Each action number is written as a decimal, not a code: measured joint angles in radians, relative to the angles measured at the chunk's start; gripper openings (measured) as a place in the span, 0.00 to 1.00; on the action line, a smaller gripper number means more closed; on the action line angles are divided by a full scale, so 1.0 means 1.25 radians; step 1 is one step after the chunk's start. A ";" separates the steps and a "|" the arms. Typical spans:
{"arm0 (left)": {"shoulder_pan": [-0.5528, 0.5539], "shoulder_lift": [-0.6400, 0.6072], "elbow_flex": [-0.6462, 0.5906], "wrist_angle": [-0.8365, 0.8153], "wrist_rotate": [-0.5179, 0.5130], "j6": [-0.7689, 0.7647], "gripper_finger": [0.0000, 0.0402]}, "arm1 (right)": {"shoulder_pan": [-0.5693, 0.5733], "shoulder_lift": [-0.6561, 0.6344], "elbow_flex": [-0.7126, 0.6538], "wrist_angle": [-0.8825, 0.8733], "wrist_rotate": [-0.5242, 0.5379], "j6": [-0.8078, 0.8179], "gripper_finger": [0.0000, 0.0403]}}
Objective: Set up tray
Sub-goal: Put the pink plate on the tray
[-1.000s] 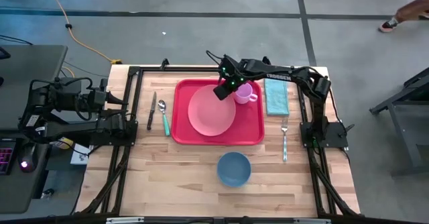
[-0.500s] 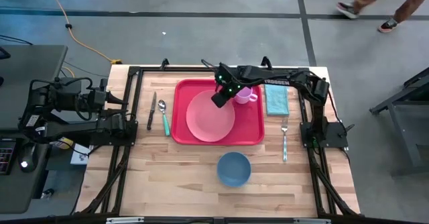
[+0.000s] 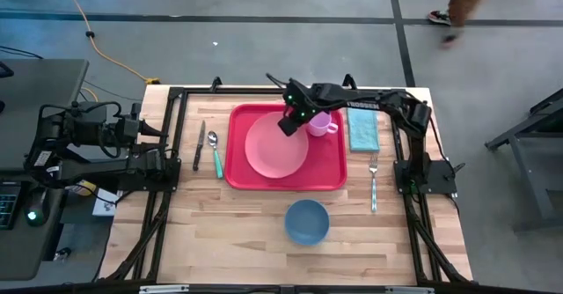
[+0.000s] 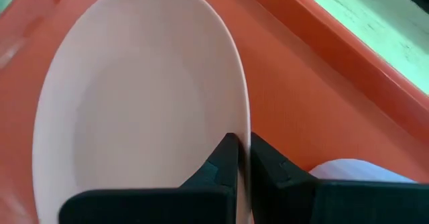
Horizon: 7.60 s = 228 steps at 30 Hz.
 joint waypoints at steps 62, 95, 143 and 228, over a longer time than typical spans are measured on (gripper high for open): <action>0.000 0.000 0.000 0.000 -0.019 -0.012 0.38 | 0.023 0.162 0.140 0.058 -0.125 -0.009 0.00; 0.000 0.000 0.000 0.000 -0.011 -0.018 0.38 | 0.021 0.199 0.140 0.185 -0.198 -0.009 0.41; 0.000 0.000 0.000 -0.001 -0.011 -0.012 0.38 | 0.119 0.184 0.425 -0.406 0.000 -0.102 0.33; 0.000 0.000 0.000 0.000 0.002 0.024 0.38 | 0.285 -0.220 -0.660 0.861 0.084 0.604 0.49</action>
